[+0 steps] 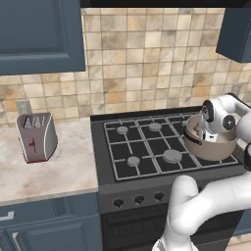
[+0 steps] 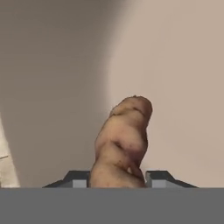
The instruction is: Turn on the burner for the pot on the stove. Wait thirty seconds for the pot to heat up. Then add the potato to the pot.
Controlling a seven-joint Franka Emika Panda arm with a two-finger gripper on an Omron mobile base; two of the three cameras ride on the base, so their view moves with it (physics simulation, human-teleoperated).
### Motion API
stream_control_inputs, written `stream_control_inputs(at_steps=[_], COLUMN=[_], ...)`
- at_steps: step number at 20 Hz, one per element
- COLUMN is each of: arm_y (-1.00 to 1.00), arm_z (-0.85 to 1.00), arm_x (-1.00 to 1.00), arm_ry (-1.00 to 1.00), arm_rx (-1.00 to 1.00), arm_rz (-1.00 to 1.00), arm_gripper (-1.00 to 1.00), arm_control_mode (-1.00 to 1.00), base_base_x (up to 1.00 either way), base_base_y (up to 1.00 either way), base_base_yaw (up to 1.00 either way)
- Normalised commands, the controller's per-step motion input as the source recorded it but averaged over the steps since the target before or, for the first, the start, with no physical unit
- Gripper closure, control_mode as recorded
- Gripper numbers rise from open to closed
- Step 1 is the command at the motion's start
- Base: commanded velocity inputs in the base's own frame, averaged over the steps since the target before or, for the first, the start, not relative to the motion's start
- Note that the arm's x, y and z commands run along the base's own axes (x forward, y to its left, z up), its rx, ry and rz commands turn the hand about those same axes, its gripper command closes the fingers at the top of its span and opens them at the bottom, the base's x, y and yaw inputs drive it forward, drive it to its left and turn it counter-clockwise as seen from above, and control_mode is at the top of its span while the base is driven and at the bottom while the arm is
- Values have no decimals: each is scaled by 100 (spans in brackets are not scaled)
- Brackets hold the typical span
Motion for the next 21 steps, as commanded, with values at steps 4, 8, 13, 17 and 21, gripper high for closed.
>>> stream_control_inputs(at_steps=[4,8,13,17,21], arm_y=[-50,-57,-50,-20,-8], arm_z=[17,26,31,68,100], arm_x=[1,2,8,15,7], arm_ry=[20,16,9,4,1], arm_rx=[21,23,20,14,10], arm_rz=[0,0,0,0,0], arm_gripper=[-100,-100,-100,-100,-100], arm_control_mode=[-100,-100,-100,-100,-100], base_base_x=[0,0,0,0,0], base_base_y=[0,0,0,0,0], base_base_yaw=[0,0,0,0,0])
